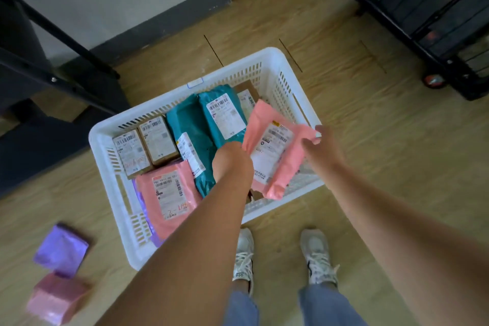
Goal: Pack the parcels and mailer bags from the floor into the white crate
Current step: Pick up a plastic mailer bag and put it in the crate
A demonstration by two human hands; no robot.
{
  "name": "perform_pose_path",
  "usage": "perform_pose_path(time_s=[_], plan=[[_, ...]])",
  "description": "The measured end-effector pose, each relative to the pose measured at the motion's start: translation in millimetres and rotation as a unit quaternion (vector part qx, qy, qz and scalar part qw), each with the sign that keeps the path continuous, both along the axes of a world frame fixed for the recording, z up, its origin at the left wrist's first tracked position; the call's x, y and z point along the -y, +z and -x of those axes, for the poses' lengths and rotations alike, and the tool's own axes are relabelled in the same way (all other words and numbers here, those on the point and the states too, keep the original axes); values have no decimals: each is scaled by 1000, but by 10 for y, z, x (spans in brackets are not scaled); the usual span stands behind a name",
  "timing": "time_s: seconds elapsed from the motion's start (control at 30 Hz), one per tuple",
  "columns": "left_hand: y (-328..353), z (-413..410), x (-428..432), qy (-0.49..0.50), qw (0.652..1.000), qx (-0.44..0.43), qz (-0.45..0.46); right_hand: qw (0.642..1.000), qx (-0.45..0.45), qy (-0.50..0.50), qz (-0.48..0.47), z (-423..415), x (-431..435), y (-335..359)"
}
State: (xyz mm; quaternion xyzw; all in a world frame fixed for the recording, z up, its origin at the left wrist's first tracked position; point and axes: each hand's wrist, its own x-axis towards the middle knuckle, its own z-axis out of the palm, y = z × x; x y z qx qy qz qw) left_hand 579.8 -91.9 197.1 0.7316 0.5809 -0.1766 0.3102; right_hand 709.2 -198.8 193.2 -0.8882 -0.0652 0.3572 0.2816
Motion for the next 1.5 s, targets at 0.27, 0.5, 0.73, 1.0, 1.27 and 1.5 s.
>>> perform_pose_path(time_s=[0.27,0.5,0.73,1.0,1.27,1.5], plan=[[-541,-446,478,230,968,37,89,985,-84,138,54,-282,237,-417],[-972,-761,869,277,946,106,128,966,-7,244,90,-543,371,-868],[-1501,-923,809,336,900,190,201,939,71,316,116,-526,237,-1397],[-1965,-985,877,272,907,153,282,942,-37,298,148,-483,191,-1892],[-1982,-938,903,301,914,141,235,923,-92,327,181,-550,181,-1831],[-1509,-678,915,201,952,123,197,928,-74,327,165,-562,259,-1370]])
